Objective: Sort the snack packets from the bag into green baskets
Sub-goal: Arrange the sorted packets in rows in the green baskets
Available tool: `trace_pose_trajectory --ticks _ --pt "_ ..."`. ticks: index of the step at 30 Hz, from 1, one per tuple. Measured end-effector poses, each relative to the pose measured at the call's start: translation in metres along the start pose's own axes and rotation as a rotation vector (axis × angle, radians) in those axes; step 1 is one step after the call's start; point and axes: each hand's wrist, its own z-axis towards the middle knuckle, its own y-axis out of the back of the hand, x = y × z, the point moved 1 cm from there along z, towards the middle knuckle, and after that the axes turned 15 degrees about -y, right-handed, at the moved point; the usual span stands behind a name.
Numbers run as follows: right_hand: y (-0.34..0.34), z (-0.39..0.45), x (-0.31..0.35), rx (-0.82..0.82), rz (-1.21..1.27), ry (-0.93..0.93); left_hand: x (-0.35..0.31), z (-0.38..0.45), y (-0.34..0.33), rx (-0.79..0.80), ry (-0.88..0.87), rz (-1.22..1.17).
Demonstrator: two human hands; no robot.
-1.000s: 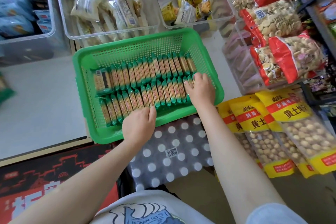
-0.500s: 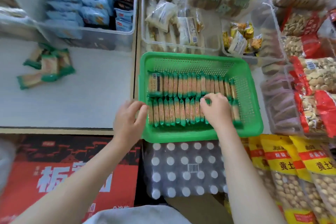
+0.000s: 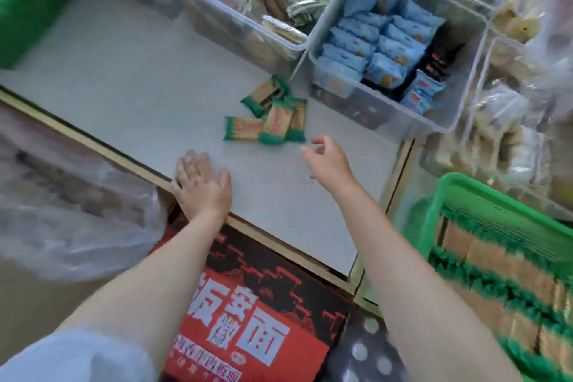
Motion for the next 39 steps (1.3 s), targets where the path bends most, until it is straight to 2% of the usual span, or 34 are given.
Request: trace_pose_trajectory --ticks 8,12,16,19,22,24,27,30,34,39 --pt "-0.054 0.062 0.069 -0.214 -0.21 -0.151 0.002 0.008 -0.006 -0.053 0.055 -0.071" --pt "-0.06 0.078 0.067 -0.179 -0.163 -0.214 0.001 0.009 -0.006 -0.077 0.044 -0.089" --pt "-0.045 0.077 0.058 -0.121 -0.276 -0.262 0.002 0.009 -0.006 -0.101 0.051 -0.088" --pt "-0.028 0.059 0.054 -0.158 -0.243 -0.082 0.002 0.01 -0.007 -0.124 0.044 -0.096" --pt "-0.021 0.036 0.063 0.056 -0.101 0.159 0.002 0.01 -0.007 -0.132 0.042 -0.101" --pt "-0.03 0.032 0.076 0.192 -0.211 0.27 0.002 0.01 -0.007 -0.143 0.045 -0.11" --pt "-0.053 0.04 0.096 0.181 -0.538 0.381 0.003 0.01 -0.009 -0.154 0.045 -0.106" --pt "-0.065 0.053 0.102 0.179 -0.659 0.302 0.003 0.011 -0.01 -0.164 0.05 -0.094" --pt "-0.069 0.055 0.1 0.23 -0.51 0.191 0.003 0.011 -0.009 -0.157 0.055 -0.09" --pt "-0.089 0.05 0.097 0.255 -0.546 0.083 0.003 0.012 -0.008 -0.154 0.061 -0.097"
